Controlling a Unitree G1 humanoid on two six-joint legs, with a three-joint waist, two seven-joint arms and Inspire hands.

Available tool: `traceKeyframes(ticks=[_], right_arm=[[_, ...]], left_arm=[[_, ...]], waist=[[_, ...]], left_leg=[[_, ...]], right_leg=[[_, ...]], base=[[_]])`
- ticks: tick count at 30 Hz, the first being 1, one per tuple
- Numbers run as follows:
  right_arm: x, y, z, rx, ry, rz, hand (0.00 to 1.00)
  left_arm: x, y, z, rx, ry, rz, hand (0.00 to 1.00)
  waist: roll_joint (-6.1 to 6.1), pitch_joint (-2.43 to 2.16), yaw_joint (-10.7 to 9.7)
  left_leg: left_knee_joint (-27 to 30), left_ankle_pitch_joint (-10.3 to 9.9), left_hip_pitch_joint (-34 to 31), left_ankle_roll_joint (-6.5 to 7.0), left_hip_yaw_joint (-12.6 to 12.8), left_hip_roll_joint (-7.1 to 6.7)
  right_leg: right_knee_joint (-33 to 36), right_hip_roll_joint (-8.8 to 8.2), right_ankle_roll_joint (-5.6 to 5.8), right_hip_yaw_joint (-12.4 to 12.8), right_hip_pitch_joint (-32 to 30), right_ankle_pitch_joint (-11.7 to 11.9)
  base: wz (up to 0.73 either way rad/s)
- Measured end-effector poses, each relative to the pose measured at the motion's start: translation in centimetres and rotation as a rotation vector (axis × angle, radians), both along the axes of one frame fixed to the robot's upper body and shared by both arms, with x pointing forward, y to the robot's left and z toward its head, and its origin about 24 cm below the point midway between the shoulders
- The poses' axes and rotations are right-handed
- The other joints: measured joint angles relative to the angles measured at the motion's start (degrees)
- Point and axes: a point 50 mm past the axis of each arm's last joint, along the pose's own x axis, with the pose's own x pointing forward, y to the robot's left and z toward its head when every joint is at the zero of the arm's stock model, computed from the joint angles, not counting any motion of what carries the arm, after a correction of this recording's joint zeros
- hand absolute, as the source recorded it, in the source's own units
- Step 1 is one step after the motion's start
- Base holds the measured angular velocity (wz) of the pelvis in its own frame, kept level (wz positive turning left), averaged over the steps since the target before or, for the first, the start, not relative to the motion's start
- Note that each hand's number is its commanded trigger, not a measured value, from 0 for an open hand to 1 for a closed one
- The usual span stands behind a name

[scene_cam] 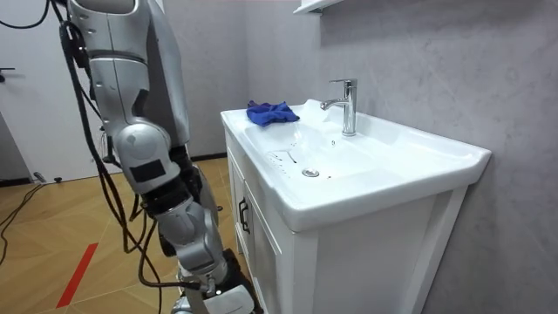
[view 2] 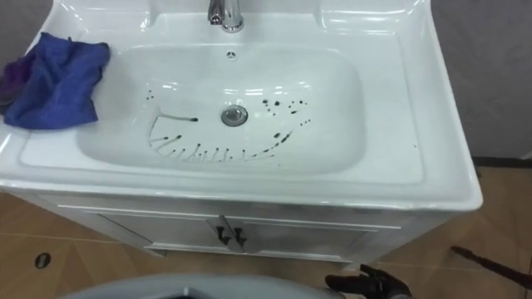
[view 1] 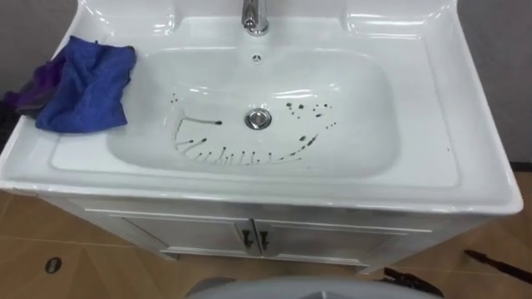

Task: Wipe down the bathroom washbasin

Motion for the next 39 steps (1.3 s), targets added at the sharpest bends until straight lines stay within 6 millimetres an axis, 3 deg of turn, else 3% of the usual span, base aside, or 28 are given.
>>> traceKeyframes(ticks=[3, 9, 14, 21, 23, 26, 28, 34, 36, 39], right_arm=[[-0.3, -0.8, 0.2, -0.026, 0.012, -0.016, 0.00], [-1.8, -2.1, 0.4, -0.076, 0.061, -0.026, 0.00], [-2.0, -2.8, 0.6, -0.138, 0.090, -0.004, 0.00], [-2.2, -3.8, 0.9, -0.200, 0.109, 0.002, 0.00], [-2.3, -4.1, 1.0, -0.213, 0.112, -0.009, 0.00], [-2.5, -5.4, 1.5, -0.253, 0.134, 0.020, 0.00], [-2.4, -6.5, 2.0, -0.294, 0.134, 0.029, 0.00], [-2.7, -6.6, 2.1, -0.314, 0.138, 0.046, 0.00], [-2.6, -6.7, 2.2, -0.320, 0.136, 0.065, 0.00], [-2.7, -6.7, 2.2, -0.323, 0.134, 0.076, 0.00]], left_arm=[[-0.5, 0.5, 0.2, 0.038, -0.007, 0.079, 0.00], [-2.1, 1.8, 0.8, 0.139, -0.052, 0.351, 0.00], [-2.3, 3.3, 1.5, 0.271, -0.055, 0.429, 0.00], [-3.8, 7.3, 3.9, 0.572, -0.062, 0.611, 0.00], [-3.4, 8.8, 4.9, 0.657, -0.092, 0.650, 0.00], [-2.6, 11.4, 6.7, 0.790, -0.157, 0.708, 0.00], [-2.1, 12.8, 8.2, 0.905, -0.219, 0.780, 0.00], [0.7, 15.1, 12.2, 1.161, -0.403, 0.812, 0.00], [1.8, 15.5, 13.2, 1.209, -0.457, 0.821, 0.00], [3.9, 16.1, 15.8, 1.326, -0.582, 0.782, 0.00]], waist=[[0.46, -0.02, 0.30], [0.63, -0.08, 3.44], [1.07, -0.29, 4.64], [1.43, -0.39, 7.12], [1.96, -0.54, 7.51], [2.61, -0.22, 9.20], [3.86, -0.18, 10.04], [4.65, -0.33, 11.08], [4.98, -0.63, 11.14], [4.82, -0.62, 11.93]], left_leg=[[-0.05, 0.01, -0.10, 0.01, -1.39, -0.50], [0.08, 0.01, -0.24, 0.02, -1.60, -1.03], [-0.05, 0.05, -1.12, 0.09, -4.52, -2.01], [-0.08, 0.08, -1.21, 0.17, -4.88, -2.62], [0.00, 0.08, -1.51, 0.17, -5.32, -2.63], [0.03, 0.07, -1.56, 0.17, -5.11, -2.53], [0.06, 0.07, -2.26, 0.19, -5.12, -2.49], [-0.02, 0.08, -2.34, 0.19, -5.60, -2.42], [0.29, 0.09, -2.78, 0.17, -5.70, -2.36], [0.79, 0.09, -3.15, 0.17, -5.66, -2.27]], right_leg=[[0.15, -0.26, 0.21, -1.60, 0.25, -0.27], [0.18, -0.83, 0.60, -3.19, 0.93, -0.74], [0.18, -1.15, 1.06, -5.68, 0.88, -1.04], [1.21, -1.98, 1.46, -6.36, 0.80, -1.96], [1.23, -1.89, 1.45, -6.75, 0.77, -1.95], [1.42, -1.92, 1.32, -6.20, 0.28, -2.02], [2.39, -2.12, 1.23, -5.65, -1.11, -2.16], [3.18, -2.13, 0.98, -5.62, -1.50, -2.36], [3.46, -2.12, 0.88, -5.60, -1.96, -2.42], [4.04, -2.14, 0.73, -4.86, -2.57, -2.52]], base=[[0.26], [0.11], [0.27], [0.04], [0.08], [-0.08], [-0.09], [0.00], [0.00], [-0.08]])
